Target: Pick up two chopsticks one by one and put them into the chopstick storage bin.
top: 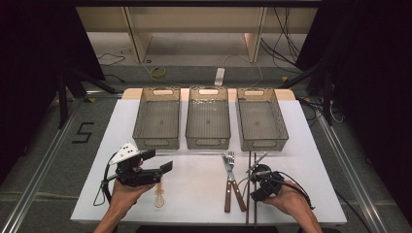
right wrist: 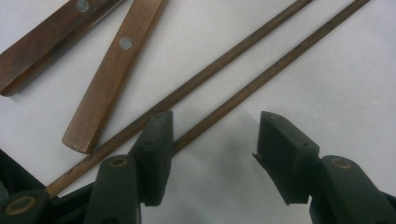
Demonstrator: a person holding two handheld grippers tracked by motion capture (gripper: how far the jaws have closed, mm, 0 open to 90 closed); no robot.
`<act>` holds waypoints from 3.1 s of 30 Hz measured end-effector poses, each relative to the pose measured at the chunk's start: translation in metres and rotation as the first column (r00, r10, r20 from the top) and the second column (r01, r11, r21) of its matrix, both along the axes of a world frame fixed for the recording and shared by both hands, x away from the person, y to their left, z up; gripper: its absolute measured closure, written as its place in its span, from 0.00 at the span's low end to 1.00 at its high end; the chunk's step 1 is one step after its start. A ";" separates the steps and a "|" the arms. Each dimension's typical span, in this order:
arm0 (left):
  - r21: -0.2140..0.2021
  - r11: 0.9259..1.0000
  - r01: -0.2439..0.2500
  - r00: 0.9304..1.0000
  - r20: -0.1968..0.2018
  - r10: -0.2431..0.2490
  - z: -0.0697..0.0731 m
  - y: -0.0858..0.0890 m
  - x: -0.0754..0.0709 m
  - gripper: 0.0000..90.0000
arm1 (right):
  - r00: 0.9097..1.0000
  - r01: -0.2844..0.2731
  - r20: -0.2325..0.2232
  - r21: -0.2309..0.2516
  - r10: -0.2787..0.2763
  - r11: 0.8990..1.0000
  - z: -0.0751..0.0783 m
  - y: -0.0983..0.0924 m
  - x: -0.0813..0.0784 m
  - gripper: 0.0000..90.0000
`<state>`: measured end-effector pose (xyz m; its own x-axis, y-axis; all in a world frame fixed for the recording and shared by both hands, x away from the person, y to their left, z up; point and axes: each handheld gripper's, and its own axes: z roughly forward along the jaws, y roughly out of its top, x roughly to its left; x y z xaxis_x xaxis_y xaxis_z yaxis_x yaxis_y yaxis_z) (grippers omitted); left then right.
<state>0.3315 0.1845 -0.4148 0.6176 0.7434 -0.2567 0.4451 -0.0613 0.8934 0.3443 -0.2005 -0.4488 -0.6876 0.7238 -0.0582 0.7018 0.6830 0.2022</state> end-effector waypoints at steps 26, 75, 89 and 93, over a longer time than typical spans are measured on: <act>0.005 1.000 0.002 1.000 -0.001 -0.002 0.000 -0.001 0.000 0.17 | 0.996 -0.030 -0.081 -0.027 0.028 0.999 -0.004 -0.006 0.000 0.81; 0.131 0.973 0.188 0.979 -0.103 -0.175 0.005 -0.035 0.024 0.17 | 0.953 -0.296 0.066 0.003 0.295 0.955 0.044 0.020 -0.003 0.95; 0.372 0.796 0.477 0.879 -0.172 -0.445 0.016 -0.097 0.026 0.22 | 0.889 -0.452 0.075 -0.008 0.451 0.892 0.047 0.047 -0.009 0.95; 0.447 0.728 0.520 0.850 -0.182 -0.495 0.015 -0.110 0.020 0.25 | 0.876 -0.475 0.078 -0.016 0.475 0.880 0.049 0.052 -0.010 0.95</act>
<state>0.3518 0.0747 -0.3999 0.9338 0.3578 -0.0050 0.2674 -0.6885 0.6741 0.3340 -0.1487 -0.4002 -0.9423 0.3113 -0.1232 0.2751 0.9297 0.2449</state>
